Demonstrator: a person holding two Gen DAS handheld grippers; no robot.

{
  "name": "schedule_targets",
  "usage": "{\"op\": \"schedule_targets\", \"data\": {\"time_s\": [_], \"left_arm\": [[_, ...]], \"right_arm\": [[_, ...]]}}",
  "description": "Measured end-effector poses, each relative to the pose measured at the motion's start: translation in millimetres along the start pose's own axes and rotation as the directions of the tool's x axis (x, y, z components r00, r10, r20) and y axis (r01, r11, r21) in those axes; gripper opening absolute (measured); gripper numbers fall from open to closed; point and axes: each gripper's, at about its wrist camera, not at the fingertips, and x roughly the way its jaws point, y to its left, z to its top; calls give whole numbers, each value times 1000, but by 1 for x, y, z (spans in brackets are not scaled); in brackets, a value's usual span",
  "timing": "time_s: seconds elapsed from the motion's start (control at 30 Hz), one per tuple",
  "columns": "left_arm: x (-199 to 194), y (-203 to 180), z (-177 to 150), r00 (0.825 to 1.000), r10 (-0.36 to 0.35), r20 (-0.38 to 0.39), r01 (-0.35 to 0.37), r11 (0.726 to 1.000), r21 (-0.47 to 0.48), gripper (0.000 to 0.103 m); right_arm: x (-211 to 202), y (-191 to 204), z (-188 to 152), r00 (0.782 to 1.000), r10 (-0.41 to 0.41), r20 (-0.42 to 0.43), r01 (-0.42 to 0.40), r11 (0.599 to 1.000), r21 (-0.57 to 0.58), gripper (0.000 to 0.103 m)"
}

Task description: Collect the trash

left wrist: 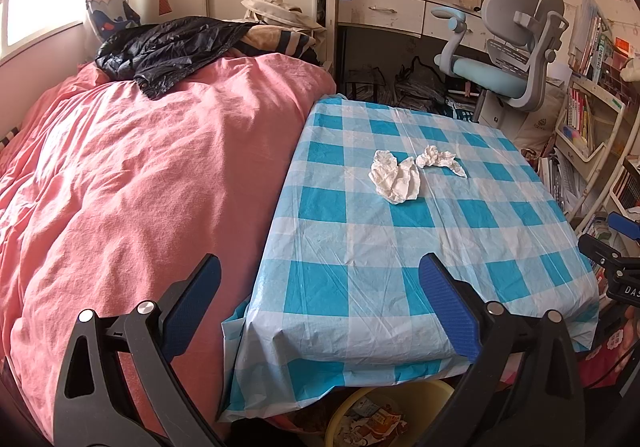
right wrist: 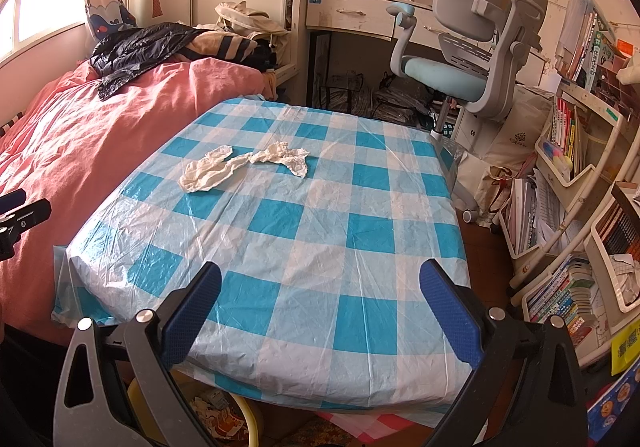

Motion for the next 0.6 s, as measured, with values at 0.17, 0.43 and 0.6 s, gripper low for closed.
{"op": "schedule_targets", "data": {"time_s": [0.17, 0.43, 0.6], "left_arm": [[0, 0, 0, 1000, 0, 0, 0, 1000, -1, 96], [0, -1, 0, 1000, 0, 0, 0, 1000, -1, 95], [0, -1, 0, 1000, 0, 0, 0, 1000, 0, 96]], "right_arm": [[0, 0, 0, 1000, -1, 0, 1, 1000, -1, 95], [0, 1, 0, 1000, -1, 0, 1, 1000, -1, 95], [0, 0, 0, 1000, -1, -1, 1, 1000, -2, 95]]}}
